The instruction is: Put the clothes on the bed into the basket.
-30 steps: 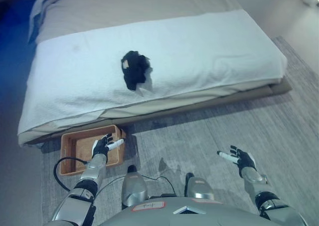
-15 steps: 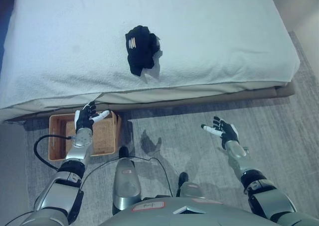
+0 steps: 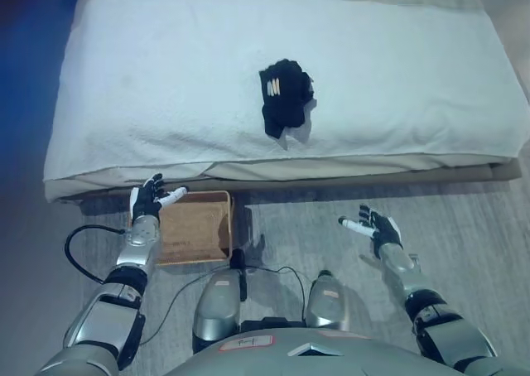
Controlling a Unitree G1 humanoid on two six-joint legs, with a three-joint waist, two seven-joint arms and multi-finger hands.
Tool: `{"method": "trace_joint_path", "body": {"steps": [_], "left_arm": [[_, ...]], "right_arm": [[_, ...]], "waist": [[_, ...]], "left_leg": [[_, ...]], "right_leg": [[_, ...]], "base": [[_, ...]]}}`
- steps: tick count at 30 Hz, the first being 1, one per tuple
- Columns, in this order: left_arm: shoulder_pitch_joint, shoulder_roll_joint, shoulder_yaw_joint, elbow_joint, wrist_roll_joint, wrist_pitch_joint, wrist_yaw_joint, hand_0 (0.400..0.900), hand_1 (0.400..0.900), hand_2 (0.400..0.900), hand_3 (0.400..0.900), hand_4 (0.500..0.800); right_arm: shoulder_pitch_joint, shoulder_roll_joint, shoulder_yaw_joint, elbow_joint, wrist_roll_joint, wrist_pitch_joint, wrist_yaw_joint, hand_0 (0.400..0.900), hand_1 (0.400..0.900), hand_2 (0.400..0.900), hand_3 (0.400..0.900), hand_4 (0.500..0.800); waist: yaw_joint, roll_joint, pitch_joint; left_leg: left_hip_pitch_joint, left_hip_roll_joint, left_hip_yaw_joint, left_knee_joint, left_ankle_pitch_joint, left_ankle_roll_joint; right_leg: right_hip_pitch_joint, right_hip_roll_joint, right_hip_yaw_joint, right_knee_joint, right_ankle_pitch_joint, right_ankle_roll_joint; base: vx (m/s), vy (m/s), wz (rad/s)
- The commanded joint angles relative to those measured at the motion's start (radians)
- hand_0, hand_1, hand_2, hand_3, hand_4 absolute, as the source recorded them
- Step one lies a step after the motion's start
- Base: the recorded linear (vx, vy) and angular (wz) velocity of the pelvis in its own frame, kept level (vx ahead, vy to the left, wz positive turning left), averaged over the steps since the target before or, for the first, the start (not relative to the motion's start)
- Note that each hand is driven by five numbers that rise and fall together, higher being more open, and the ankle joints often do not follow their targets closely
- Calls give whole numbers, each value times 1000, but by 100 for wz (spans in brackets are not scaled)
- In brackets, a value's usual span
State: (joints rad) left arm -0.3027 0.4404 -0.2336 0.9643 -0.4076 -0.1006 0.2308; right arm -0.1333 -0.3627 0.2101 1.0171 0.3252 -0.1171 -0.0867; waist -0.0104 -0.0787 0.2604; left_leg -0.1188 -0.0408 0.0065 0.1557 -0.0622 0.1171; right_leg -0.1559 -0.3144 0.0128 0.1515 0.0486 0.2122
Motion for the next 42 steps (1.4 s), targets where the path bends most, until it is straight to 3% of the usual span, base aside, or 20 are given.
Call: {"method": "trace_joint_path", "body": {"steps": [1, 7, 10, 12, 14, 15, 17, 18, 19, 21, 22, 28, 37, 42], "left_arm": [[-41, 41, 15, -38, 33, -61, -6, 900, 900, 900, 900, 800], [-17, 49, -1, -27, 95, -42, -28, 900, 900, 900, 900, 800], [-27, 42, -11, -11, 109, -38, -25, 900, 900, 900, 900, 800], [-57, 37, -48, -7, 126, -29, -28, 900, 900, 900, 900, 800], [-74, 34, -69, -5, 145, -25, -26, 900, 900, 900, 900, 800], [-95, 33, -96, 9, 202, -9, -9, 900, 900, 900, 900, 800], [-127, 25, -133, 2, 229, 0, 5, 900, 900, 900, 900, 800], [-165, 13, -164, 12, 255, 2, 18, 900, 900, 900, 900, 800], [-221, 2, -200, 33, 302, 14, 56, 900, 900, 900, 900, 800], [-328, 1, -249, 61, 355, 27, 109, 900, 900, 900, 900, 800], [-396, 5, -285, 91, 406, 37, 144, 900, 900, 900, 900, 800], [-496, -10, -326, 141, 473, 48, 198, 900, 900, 900, 900, 800], [-586, -108, -336, 188, 456, 48, 224, 900, 900, 900, 900, 800], [-600, -158, -312, 203, 410, 44, 261, 900, 900, 900, 900, 800]], "right_arm": [[4, -77, -72, 5, 30, -45, -12, 900, 900, 900, 900, 800], [31, -64, -79, 23, 40, -47, 17, 900, 900, 900, 900, 800], [28, -62, -75, 45, 40, -49, 19, 900, 900, 900, 900, 800], [38, -62, -73, 39, 36, -48, 17, 900, 900, 900, 900, 800], [46, -65, -79, 37, 40, -48, 15, 900, 900, 900, 900, 800], [46, -66, -85, 40, 49, -49, 15, 900, 900, 900, 900, 800], [25, -78, -72, 32, 49, -51, 5, 900, 900, 900, 900, 800], [15, -88, -69, 20, 52, -58, -4, 900, 900, 900, 900, 800], [3, -94, -72, 11, 66, -68, -18, 900, 900, 900, 900, 800], [-18, -94, -65, -12, 98, -83, -43, 900, 900, 900, 900, 800], [-31, -91, -47, -31, 106, -90, -50, 900, 900, 900, 900, 800], [-68, -85, 11, -60, 97, -104, -63, 900, 900, 900, 900, 800], [-119, -84, 89, -35, 35, -94, -78, 900, 900, 900, 900, 800], [-297, -129, 99, -16, -30, -84, -201, 900, 900, 900, 900, 800]], "waist": [[-44, -44, -38], [-86, -97, -60], [-94, -102, -61], [-109, -115, -54], [-125, -116, -52], [-146, -113, -53], [-161, -104, -19], [-179, -102, -3], [-208, -97, 13], [-236, -94, 54], [-246, -94, 67], [-243, -91, 74], [-276, -27, 38], [-286, 32, 33]], "left_leg": [[23, 9, -82, 99, -114, -119], [96, -42, -203, 124, -187, -97], [106, -38, -243, 128, -201, -100], [102, -21, -312, 134, -208, -124], [88, -9, -343, 136, -210, -135], [71, 42, -342, 148, -214, -157], [26, 86, -301, 165, -195, -179], [-12, 118, -247, 168, -180, -192], [-54, 164, -153, 165, -153, -208], [-124, 238, -25, 155, -91, -236], [-136, 258, 14, 133, -61, -246], [-101, 270, 50, 43, -33, -262], [-32, 263, 113, -44, -36, -269], [-9, 255, 140, -94, -19, -280]], "right_leg": [[-110, 20, 82, -94, 196, 16], [-125, 119, 220, -118, 238, 46], [-133, 147, 248, -114, 246, 50], [-149, 156, 246, -94, 237, 50], [-147, 153, 236, -91, 215, 45], [-162, 153, 208, -93, 181, 33], [-178, 147, 161, -70, 181, 28], [-180, 124, 121, -78, 171, 21], [-189, 102, 79, -84, 165, 13], [-229, 85, 44, -79, 169, 6], [-250, 85, 36, -79, 173, 5], [-315, 106, 58, -65, 191, 3], [-404, 141, 126, -28, 178, -2], [-445, 141, 141, -23, 177, 4]], "base": [[313, -71, 92], [243, -74, 72], [183, -113, 83], [203, -184, 146], [92, -155, 108], [106, -211, 75], [24, -191, 109], [-127, -79, 127], [-209, -33, 111], [-246, -19, 68], [-173, -39, 17], [-20, -36, -28], [14, 18, -34], [25, -5, -15]]}}
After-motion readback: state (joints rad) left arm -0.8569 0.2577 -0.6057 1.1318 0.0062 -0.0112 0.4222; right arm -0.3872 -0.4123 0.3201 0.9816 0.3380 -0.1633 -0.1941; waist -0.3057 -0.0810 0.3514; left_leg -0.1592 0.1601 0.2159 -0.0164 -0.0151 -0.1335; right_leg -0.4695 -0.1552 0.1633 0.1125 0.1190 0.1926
